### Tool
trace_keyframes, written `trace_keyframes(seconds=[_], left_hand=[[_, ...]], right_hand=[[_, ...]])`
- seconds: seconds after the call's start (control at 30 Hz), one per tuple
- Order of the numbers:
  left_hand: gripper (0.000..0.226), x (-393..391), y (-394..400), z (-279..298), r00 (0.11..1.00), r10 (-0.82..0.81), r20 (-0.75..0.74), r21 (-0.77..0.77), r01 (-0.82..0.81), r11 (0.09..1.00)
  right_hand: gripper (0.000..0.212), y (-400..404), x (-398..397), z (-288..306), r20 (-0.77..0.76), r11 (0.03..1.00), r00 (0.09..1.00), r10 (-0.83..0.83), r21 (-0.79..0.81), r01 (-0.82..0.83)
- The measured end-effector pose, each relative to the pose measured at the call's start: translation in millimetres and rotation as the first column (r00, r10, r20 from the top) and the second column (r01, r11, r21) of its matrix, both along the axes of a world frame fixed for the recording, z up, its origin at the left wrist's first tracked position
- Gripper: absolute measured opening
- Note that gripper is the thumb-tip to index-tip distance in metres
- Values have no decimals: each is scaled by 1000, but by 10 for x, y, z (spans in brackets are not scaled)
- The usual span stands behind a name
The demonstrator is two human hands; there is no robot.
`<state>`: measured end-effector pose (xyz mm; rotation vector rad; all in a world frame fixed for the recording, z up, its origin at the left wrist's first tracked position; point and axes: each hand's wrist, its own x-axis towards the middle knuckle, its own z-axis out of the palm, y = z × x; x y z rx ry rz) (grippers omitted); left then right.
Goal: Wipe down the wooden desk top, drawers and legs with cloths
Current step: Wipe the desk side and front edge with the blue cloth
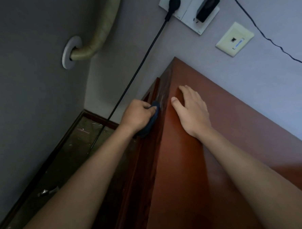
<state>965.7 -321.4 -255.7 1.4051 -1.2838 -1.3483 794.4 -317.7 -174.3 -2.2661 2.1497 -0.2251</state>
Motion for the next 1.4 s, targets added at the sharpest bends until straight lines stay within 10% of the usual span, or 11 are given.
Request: trace_keyframes(seconds=[0.23,0.53,0.83,1.17,1.4], left_hand=[[19,243,964,151,967,-57,-249,-122,27,992],[24,-132,-542,-133,999,10,-42,77,-6,997],[24,303,673,-62,961,-181,-211,-48,175,983],[25,-158,-482,101,983,30,-181,-28,-35,999],[29,172,491,48,980,-128,-155,-204,95,974]], right_hand=[[69,6,-4,-39,-19,1000,1000,9,-6,-9],[73,-27,-17,-16,3,999,1000,13,-31,-13],[65,-22,-12,-23,-31,999,999,18,-31,-19],[70,-28,-11,-11,-2,999,1000,17,-38,-17],[74,-17,1,-17,-11,999,1000,17,-35,-17]])
